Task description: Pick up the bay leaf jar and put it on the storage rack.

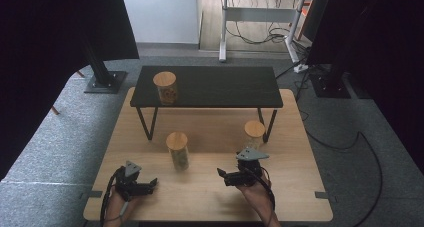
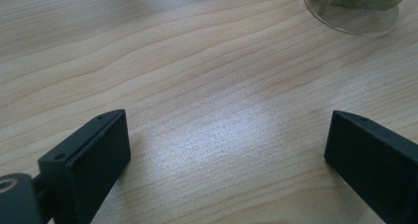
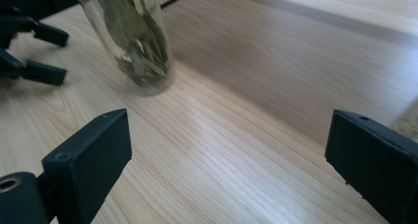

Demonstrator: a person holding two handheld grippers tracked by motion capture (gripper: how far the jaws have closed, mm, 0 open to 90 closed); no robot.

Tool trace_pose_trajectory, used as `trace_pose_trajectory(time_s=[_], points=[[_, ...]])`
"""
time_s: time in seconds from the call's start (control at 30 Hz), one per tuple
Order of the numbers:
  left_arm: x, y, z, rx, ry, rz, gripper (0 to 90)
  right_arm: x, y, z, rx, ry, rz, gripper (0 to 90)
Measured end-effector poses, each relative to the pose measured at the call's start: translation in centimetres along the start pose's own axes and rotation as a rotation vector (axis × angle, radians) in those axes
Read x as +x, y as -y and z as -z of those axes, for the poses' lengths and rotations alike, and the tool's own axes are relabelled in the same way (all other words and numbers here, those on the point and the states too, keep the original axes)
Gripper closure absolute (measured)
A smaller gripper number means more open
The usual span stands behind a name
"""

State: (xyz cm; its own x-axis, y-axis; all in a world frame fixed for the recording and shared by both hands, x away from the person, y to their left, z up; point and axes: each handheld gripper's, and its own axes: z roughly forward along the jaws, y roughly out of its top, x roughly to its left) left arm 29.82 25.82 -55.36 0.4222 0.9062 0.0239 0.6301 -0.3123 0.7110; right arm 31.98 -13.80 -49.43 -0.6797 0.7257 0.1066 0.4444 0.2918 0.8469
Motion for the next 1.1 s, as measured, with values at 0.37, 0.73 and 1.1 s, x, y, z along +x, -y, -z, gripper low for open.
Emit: trace_pose_trajectory(time_s=[0.37,0.73,1.1], points=[[0.0,0.0,0.0,0.002,0.008,-0.005,1.9,1.1,-1.7,-2.5,0.007,-0.046,0.029,5.2],[0.0,0.1,0.0,0.0,0.012,-0.005,1.8,2.3,-3.1,-5.1,0.004,-0.121,0.066,6.7],[0.0,0.1,0.0,-0.004,0.013,-0.008,1.8,2.8,-3.8,-7.7,0.007,-0.194,0.086,7.7]])
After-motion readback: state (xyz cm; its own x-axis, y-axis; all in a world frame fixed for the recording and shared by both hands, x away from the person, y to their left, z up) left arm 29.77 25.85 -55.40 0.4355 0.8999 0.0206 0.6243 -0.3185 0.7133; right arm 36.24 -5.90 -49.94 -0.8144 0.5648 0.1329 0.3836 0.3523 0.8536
